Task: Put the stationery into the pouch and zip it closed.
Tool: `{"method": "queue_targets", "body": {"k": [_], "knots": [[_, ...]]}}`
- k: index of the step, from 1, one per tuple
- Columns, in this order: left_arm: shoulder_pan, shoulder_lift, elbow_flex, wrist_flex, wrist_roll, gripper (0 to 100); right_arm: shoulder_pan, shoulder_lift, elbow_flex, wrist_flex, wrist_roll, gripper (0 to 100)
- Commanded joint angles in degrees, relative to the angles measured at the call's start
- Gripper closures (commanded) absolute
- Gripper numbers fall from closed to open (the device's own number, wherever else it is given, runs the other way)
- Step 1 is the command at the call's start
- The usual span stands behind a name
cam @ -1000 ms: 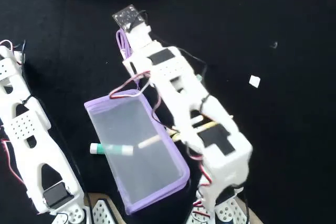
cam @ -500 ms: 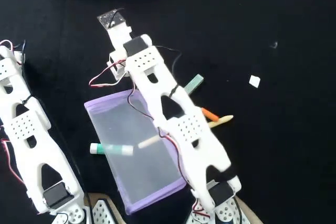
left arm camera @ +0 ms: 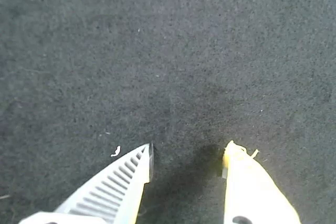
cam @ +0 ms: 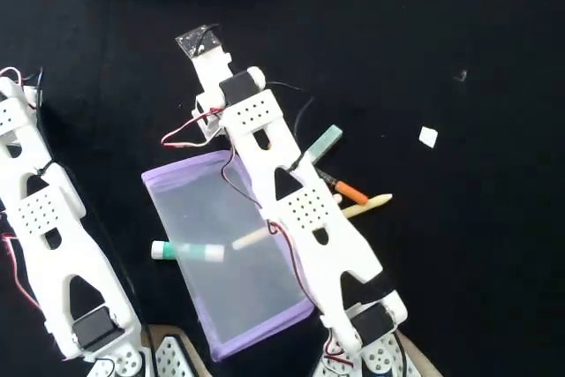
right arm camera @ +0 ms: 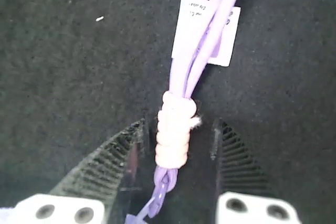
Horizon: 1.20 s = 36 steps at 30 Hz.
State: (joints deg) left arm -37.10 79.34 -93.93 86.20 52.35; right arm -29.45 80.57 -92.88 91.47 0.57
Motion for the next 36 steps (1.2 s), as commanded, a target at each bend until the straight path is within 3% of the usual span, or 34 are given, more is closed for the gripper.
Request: {"method": "queue_targets", "body": {"k": [1,3,11,36], "knots": [[0.66,-0.88,-1.27,-0.53,-0.18,77,0.79,-2.59,-2.68,0.53,2.02,93.6],[0.66,-0.88,-1.27,-0.53,-0.18,77,0.79,-3.47,-2.59,0.53,3.52,99.1],[0.66,-0.88,-1.19,-0.53,-0.18,77,1.41,-6.64,-3.03,0.53,4.04,98.8],[1.45,-0.88,-1.45,-0.88,-0.18,76,3.43,-45.58,-2.86,0.35,12.22,98.8]]}}
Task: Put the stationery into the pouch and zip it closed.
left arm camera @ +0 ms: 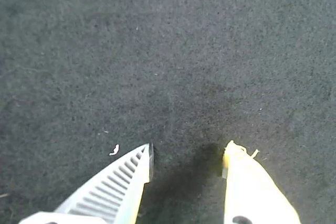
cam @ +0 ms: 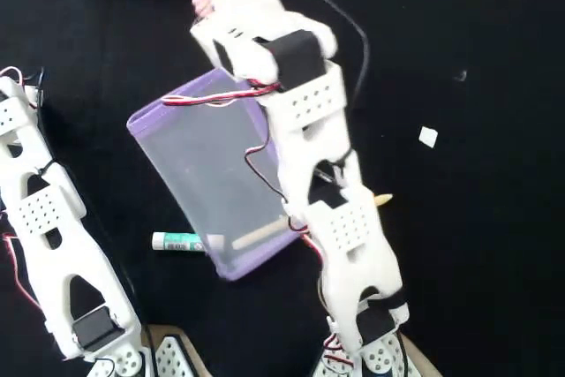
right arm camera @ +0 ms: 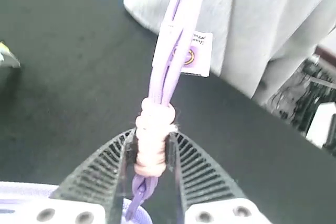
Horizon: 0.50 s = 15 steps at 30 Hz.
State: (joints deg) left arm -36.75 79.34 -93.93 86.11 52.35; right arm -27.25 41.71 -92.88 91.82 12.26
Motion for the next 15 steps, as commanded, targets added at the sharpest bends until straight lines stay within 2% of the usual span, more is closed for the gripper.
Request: {"method": "queue_targets", "body": {"k": [1,9,15], "knots": [[1.36,-0.97,-1.45,-0.88,-0.18,76,1.41,-7.87,-2.86,0.00,0.53,98.8],[5.05,-4.66,-1.54,-0.70,-8.18,76,2.11,-17.27,-2.86,0.00,3.43,98.8],[8.48,-11.52,-1.54,-0.35,-18.37,76,2.20,-20.70,-2.86,-0.18,3.43,98.8]]}}
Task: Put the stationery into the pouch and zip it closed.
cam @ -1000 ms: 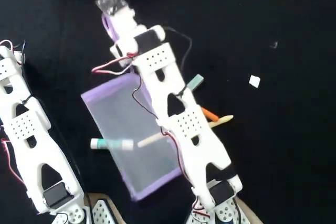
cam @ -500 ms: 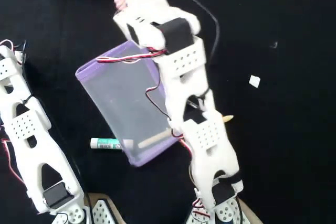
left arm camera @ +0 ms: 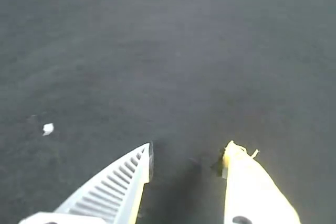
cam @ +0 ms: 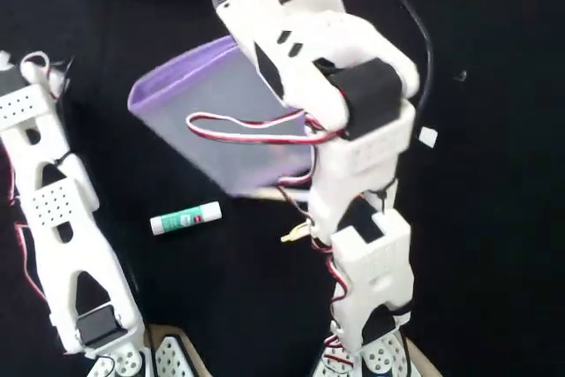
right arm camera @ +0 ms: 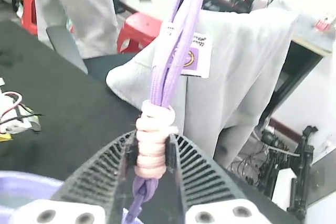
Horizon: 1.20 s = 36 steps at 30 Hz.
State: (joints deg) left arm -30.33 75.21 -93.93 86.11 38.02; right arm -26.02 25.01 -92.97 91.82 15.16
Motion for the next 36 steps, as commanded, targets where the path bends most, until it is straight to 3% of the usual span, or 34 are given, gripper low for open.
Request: {"method": "queue_targets", "body": {"k": [1,15,24,29,36], "knots": [[2.59,-8.88,-1.54,-0.09,-5.45,76,1.32,-4.18,-2.77,-0.26,0.53,98.8],[10.86,-21.63,-1.54,11.34,-26.20,76,6.77,-3.82,-2.59,0.18,0.35,98.8],[15.16,-27.08,-1.45,14.77,-26.81,76,9.85,-4.00,-2.77,1.76,0.35,98.8],[19.56,-32.00,-1.45,14.77,-33.85,76,13.89,-4.26,-2.77,1.76,0.35,98.8],[25.27,-40.62,5.85,14.95,-31.30,76,14.86,-4.97,-2.77,3.25,0.44,98.8]]}}
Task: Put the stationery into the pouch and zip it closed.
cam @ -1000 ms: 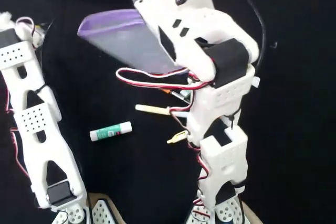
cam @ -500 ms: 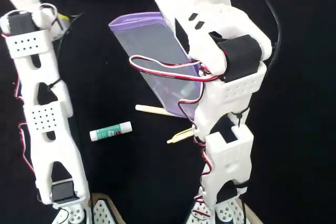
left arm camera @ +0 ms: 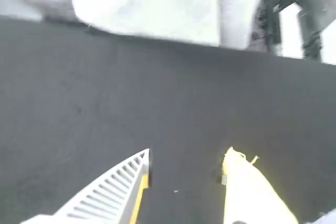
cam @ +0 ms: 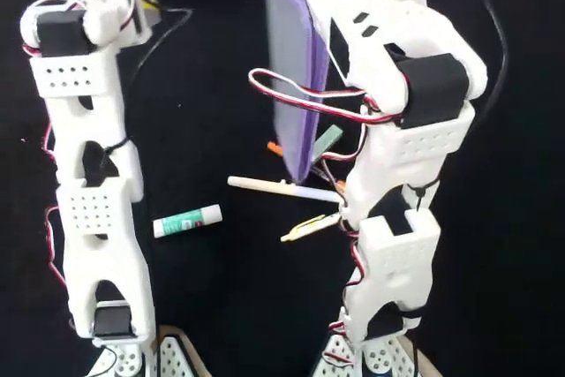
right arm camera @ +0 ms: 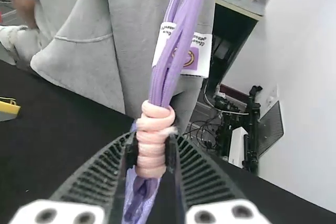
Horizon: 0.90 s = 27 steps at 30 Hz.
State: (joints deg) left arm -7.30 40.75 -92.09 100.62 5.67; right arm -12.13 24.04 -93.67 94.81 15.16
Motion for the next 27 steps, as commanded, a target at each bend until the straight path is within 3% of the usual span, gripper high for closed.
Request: {"method": "queue_targets", "body": {"k": [1,13,20,27], "knots": [[3.21,-8.00,6.64,0.44,1.05,76,0.97,-4.35,-2.07,0.35,0.44,98.8],[9.71,-40.53,47.96,0.09,1.23,76,0.70,-5.49,-1.80,1.85,0.44,98.8],[9.19,-54.51,63.60,0.09,0.79,76,0.62,-5.49,-1.80,2.29,0.44,98.8],[3.21,-67.52,74.77,0.09,0.62,76,-0.09,-5.93,-1.80,2.81,0.88,98.8]]}}
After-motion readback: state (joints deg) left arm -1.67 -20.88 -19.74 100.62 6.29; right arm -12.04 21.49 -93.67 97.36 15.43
